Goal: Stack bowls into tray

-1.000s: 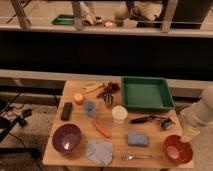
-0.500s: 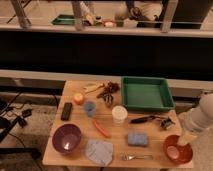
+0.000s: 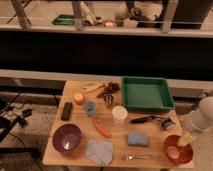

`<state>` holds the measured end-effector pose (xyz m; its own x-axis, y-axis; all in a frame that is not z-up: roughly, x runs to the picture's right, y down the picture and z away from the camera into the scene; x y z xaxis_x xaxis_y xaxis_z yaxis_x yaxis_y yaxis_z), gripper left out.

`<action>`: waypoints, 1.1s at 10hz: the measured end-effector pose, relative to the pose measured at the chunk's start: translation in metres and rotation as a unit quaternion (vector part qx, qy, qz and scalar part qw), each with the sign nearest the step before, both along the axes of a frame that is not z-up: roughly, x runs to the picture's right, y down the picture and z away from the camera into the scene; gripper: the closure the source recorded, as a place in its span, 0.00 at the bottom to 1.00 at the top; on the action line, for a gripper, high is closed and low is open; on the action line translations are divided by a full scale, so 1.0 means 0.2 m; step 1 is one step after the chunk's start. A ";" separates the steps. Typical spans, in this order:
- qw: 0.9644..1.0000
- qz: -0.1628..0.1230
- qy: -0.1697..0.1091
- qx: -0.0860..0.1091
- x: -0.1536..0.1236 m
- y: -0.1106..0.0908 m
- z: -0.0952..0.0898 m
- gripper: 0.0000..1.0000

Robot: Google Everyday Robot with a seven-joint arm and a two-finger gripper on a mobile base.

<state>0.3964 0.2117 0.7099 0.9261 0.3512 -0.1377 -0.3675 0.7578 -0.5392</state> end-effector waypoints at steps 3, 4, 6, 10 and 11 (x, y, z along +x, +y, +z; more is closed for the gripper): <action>1.000 -0.004 -0.006 -0.012 0.05 0.06 0.05 0.20; 1.000 -0.011 -0.013 -0.015 0.05 0.07 0.06 0.20; 0.999 -0.016 -0.022 -0.025 0.06 0.11 0.07 0.20; 0.998 -0.025 -0.032 -0.041 0.03 0.18 0.14 0.20; 0.998 -0.027 -0.033 -0.042 0.03 0.19 0.15 0.20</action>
